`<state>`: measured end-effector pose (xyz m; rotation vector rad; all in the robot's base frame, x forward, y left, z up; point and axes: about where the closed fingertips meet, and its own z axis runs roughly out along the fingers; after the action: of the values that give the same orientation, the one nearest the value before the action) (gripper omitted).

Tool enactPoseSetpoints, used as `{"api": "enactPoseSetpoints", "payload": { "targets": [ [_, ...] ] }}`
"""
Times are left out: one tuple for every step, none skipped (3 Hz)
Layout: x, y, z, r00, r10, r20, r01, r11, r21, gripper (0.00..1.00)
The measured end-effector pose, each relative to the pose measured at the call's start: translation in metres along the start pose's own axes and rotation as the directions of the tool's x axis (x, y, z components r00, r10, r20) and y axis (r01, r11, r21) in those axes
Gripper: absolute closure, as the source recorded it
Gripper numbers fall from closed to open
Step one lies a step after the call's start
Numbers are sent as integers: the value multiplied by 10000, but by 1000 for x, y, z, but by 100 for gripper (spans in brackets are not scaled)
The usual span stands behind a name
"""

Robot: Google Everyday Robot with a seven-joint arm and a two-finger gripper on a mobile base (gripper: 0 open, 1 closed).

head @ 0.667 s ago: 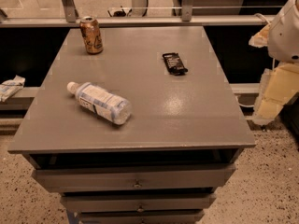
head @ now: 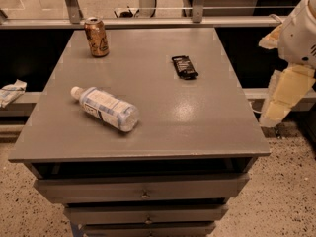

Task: Pick rxbar chocolate

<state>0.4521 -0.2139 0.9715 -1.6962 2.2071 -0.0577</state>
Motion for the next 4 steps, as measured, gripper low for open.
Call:
{"api": "enactPoseSetpoints", "payload": {
  "targets": [
    [-13, -27, 21, 9946, 363, 973, -366, 9993, 13, 0],
    [-35, -62, 48, 9738, 886, 2094, -914, 9958, 36, 0],
    [-64, -99, 84, 9412, 1576, 2989, -1678, 9858, 86, 0],
    [-84, -124, 109, 9057, 2228, 3605, -2376, 9713, -33, 0]
  ]
}}
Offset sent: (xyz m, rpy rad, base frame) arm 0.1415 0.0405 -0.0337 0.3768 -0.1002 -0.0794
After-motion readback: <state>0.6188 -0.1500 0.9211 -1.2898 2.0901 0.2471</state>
